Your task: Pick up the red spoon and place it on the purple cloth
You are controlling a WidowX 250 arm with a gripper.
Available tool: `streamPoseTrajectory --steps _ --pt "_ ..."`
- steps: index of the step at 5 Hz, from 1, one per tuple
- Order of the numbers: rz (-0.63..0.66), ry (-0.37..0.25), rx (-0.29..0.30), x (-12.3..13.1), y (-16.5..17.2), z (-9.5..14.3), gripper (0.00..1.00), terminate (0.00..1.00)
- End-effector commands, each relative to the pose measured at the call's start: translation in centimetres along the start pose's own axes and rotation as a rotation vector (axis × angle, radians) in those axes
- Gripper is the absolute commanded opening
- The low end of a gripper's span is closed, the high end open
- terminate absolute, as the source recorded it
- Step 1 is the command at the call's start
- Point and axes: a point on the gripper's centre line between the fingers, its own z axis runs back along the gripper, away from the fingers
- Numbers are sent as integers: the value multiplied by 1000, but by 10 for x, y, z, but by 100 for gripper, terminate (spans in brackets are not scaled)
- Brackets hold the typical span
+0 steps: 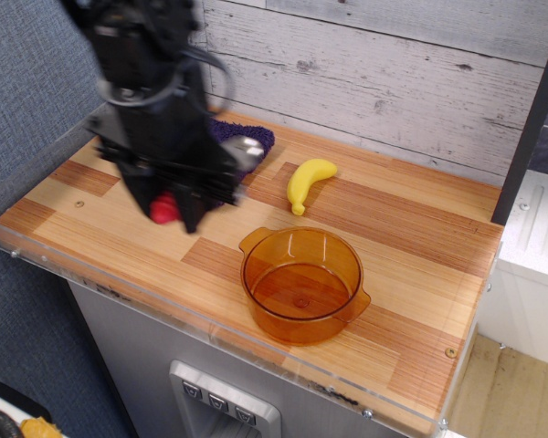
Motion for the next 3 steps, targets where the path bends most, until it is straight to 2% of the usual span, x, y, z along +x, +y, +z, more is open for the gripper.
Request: streamPoseTrajectory --steps 1,2,3 --pt "33 -64 76 20 40 -17 0 0" --pt "30 -82 80 26 55 -30 0 0" --pt "18 -106 50 31 68 -50 0 0"
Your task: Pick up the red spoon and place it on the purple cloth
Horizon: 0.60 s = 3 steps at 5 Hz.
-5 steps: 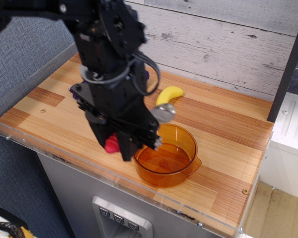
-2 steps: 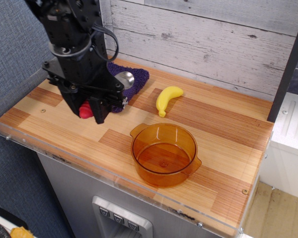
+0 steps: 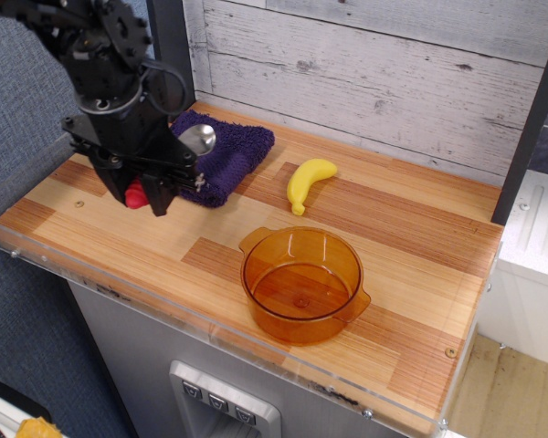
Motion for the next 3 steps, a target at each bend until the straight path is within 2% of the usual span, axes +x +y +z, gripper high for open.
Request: streamPoseTrajectory --steps 1,2,3 --pt "-36 -105 -19 16 24 -27 0 0" --pt "-56 -139 -25 15 25 -40 0 0" --pt "-96 -209 -23 11 29 -46 0 0"
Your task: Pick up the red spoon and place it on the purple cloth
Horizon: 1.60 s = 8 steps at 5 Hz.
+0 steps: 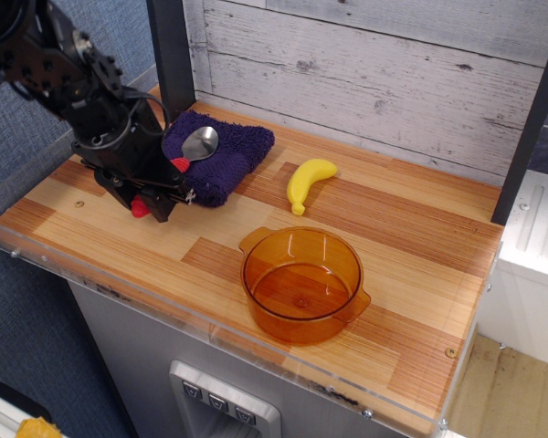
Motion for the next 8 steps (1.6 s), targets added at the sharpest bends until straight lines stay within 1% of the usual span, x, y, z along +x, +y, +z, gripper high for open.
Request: streamPoseTrajectory --steps 1,2,3,4,5,6,7,8 --pt "-19 -97 23 1 14 6 0 0" --pt "-24 -27 15 -1 15 -1 100 0" --pt "-33 -12 14 -1 18 2 100 0" --pt "-24 -10 1 0 22 11 100 0" --pt "-6 5 7 4 21 22 100 0" --pt "-7 45 20 11 14 46 100 0" --pt "-51 165 -6 15 0 60 100 0" --pt "-69 177 -39 21 -24 72 100 0"
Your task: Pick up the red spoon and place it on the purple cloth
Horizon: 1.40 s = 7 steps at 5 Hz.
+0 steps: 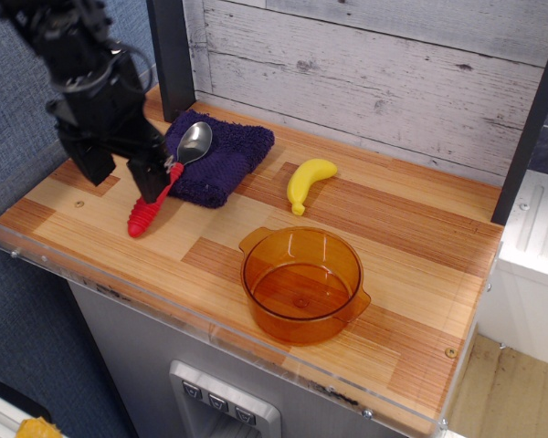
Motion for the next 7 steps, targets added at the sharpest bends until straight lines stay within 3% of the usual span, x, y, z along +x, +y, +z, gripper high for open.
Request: streamPoseTrajectory --steps 1,2,3,4,5,6,7 --pt "-127 -69 -2 27 -66 39 100 0" --pt "-166 -88 -52 46 -115 45 100 0" --pt "-189 -69 -83 72 -165 43 100 0" --pt "-159 -91 -111 92 -201 35 100 0" --pt "-141 -128 -137 112 -212 35 100 0" --pt "-51 -149 -111 115 -211 39 100 0" --pt "-51 -149 -111 115 -211 39 100 100"
